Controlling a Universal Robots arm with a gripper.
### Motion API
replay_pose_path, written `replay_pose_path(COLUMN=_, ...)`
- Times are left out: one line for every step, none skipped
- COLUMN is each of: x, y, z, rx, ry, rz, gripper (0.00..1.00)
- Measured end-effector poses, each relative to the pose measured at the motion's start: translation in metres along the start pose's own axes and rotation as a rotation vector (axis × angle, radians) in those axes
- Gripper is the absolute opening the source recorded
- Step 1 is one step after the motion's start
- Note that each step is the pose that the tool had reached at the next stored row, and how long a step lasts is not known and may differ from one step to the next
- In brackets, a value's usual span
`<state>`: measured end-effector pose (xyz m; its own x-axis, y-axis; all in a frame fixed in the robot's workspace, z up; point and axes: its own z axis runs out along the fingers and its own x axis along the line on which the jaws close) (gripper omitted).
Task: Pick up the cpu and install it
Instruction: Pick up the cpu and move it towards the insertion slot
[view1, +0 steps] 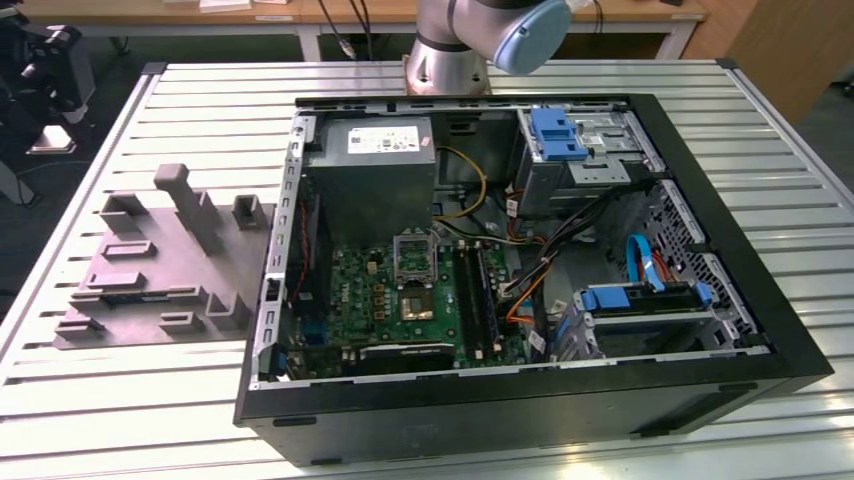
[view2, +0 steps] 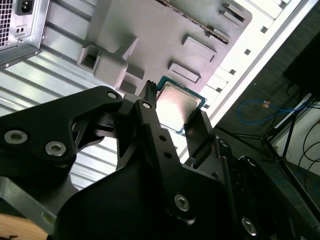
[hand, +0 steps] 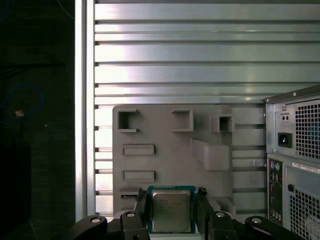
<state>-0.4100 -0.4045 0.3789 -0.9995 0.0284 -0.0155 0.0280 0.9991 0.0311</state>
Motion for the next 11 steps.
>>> replay_pose_path(x=-0.0003, y=0.0000, z=0.0000, rx=0.0000, ry=0.0001, rz=0.000, gripper=0.47)
replay_pose_path(x=-0.0006, y=0.0000, z=0.0000, rx=0.0000, ry=0.0000, rz=0.000, gripper=0.47)
replay_pose_path(x=-0.0010, y=0.0000, z=0.0000, rx=0.0000, ry=0.0000, rz=0.000, gripper=0.47)
replay_pose_path(x=-0.0013, y=0.0000, z=0.0000, rx=0.0001, ry=0.0000, rz=0.000, gripper=0.47)
replay_pose_path(x=-0.0017, y=0.0000, z=0.0000, rx=0.0001, ry=-0.0001, rz=0.000, gripper=0.47)
replay_pose_path(x=-0.0020, y=0.0000, z=0.0000, rx=0.0001, ry=0.0000, rz=0.000, gripper=0.47)
replay_pose_path(x=-0.0023, y=0.0000, z=0.0000, rx=0.0000, ry=0.0000, rz=0.000, gripper=0.47)
replay_pose_path(x=-0.0026, y=0.0001, z=0.0000, rx=0.0000, ry=0.0000, rz=0.000, gripper=0.47)
replay_pose_path(x=-0.0029, y=0.0001, z=0.0000, rx=0.0000, ry=0.0001, rz=0.000, gripper=0.47)
replay_pose_path(x=-0.0031, y=0.0001, z=0.0001, rx=0.0000, ry=0.0000, rz=0.000, gripper=0.47)
replay_pose_path(x=-0.0034, y=0.0001, z=0.0001, rx=0.0000, ry=-0.0001, rz=0.000, gripper=0.47)
